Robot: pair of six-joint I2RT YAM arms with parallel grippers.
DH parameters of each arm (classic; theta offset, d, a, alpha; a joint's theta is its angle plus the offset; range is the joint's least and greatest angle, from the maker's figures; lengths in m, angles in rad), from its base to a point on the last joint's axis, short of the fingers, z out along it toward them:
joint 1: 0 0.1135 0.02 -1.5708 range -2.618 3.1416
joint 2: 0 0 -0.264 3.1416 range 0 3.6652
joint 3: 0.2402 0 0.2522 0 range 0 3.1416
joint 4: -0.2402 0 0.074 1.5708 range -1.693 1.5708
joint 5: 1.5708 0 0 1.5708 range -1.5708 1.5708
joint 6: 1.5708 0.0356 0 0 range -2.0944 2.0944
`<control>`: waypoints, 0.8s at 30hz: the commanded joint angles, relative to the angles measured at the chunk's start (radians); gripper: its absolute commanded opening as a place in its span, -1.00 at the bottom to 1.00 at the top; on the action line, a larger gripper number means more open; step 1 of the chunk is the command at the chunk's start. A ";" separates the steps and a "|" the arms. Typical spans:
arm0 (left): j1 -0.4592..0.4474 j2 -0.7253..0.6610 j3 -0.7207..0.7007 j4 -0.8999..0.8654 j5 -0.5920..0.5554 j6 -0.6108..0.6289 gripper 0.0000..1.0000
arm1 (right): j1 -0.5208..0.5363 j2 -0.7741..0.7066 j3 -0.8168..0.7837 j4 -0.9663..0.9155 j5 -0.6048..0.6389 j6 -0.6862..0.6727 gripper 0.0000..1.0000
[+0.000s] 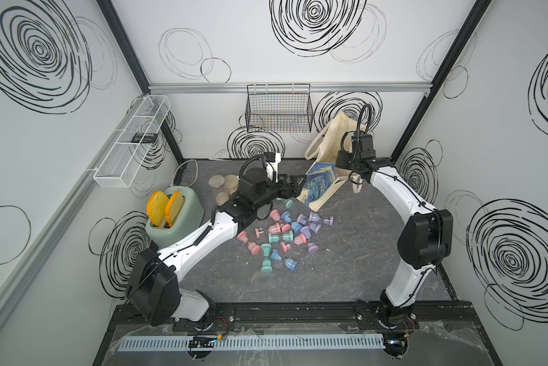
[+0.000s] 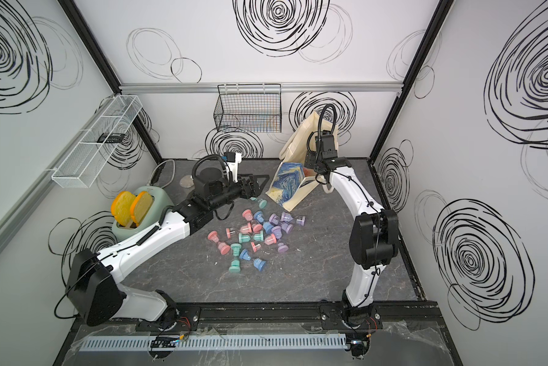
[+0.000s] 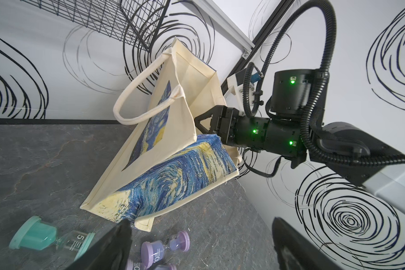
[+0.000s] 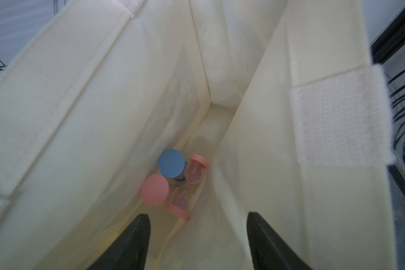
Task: Put the hourglass into the canvas bag
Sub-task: Place the hourglass in the canvas bag.
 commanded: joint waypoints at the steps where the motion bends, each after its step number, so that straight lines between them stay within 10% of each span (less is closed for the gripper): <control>1: 0.012 -0.031 -0.010 0.067 0.003 -0.022 0.92 | 0.013 -0.037 0.020 -0.052 0.030 -0.015 0.49; 24: 0.037 -0.141 -0.009 -0.043 0.019 -0.013 0.92 | 0.180 -0.300 0.037 -0.119 0.032 -0.040 0.76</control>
